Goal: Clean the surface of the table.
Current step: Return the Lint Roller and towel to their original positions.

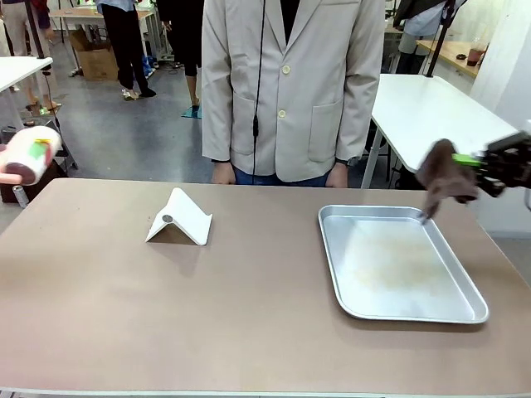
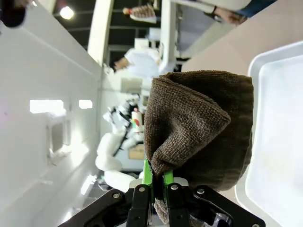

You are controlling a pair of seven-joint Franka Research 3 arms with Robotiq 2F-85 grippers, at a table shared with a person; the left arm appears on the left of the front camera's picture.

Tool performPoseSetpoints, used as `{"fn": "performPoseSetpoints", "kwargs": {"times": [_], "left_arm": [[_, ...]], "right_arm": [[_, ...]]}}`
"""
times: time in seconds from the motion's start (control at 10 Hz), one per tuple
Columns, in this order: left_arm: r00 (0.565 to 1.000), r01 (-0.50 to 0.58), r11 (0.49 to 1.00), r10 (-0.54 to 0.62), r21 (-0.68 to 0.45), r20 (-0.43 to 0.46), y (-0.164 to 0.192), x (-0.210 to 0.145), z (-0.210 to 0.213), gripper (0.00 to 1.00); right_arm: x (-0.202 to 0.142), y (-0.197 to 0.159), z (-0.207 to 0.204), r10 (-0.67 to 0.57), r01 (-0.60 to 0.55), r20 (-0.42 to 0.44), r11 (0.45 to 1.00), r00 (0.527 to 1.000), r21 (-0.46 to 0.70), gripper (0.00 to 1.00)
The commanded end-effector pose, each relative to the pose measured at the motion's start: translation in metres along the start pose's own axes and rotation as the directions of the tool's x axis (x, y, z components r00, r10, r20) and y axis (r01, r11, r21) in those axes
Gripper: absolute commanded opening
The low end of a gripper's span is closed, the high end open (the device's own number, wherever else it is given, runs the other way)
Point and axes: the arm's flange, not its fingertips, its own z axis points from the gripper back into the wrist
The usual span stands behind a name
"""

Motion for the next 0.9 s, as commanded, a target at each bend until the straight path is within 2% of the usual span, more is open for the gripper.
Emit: {"fn": "performPoseSetpoints", "kwargs": {"times": [0.0,0.1,0.2,0.3,0.5,0.7,0.8], "left_arm": [[1.0,-0.026,0.999,0.027,0.039,-0.014,-0.027,0.017,-0.048,0.22],[0.999,-0.039,0.997,0.039,0.064,0.01,-0.037,0.035,-0.071,0.22],[0.999,-0.052,0.995,0.051,0.085,0.008,-0.048,0.051,-0.096,0.22],[0.999,-0.029,0.994,0.025,0.108,0.035,-0.052,0.064,-0.116,0.22],[1.0,-0.016,0.992,0.016,0.127,-0.003,-0.049,0.081,-0.149,0.22],[0.999,-0.031,0.989,0.037,0.141,-0.038,-0.04,0.086,-0.161,0.22],[0.998,-0.052,0.992,0.057,0.118,-0.037,-0.037,0.087,-0.16,0.22]], "right_arm": [[-0.005,0.024,-0.066,0.006,-0.006,-0.006,0.997,1.0,-0.079,0.1],[-0.009,0.03,-0.103,0.045,-0.046,-0.005,0.992,0.999,-0.122,0.1],[-0.015,0.033,-0.14,0.077,-0.087,-0.079,0.987,0.994,-0.133,0.1],[-0.02,0.031,-0.168,0.085,-0.1,-0.126,0.988,0.988,-0.12,0.1],[-0.025,0.014,-0.209,0.068,-0.083,-0.229,0.995,0.971,-0.06,0.1],[-0.025,0.001,-0.218,0.061,-0.074,-0.221,0.996,0.973,-0.052,0.1],[-0.026,0.002,-0.214,0.074,-0.082,-0.175,0.996,0.982,-0.04,0.1]]}}
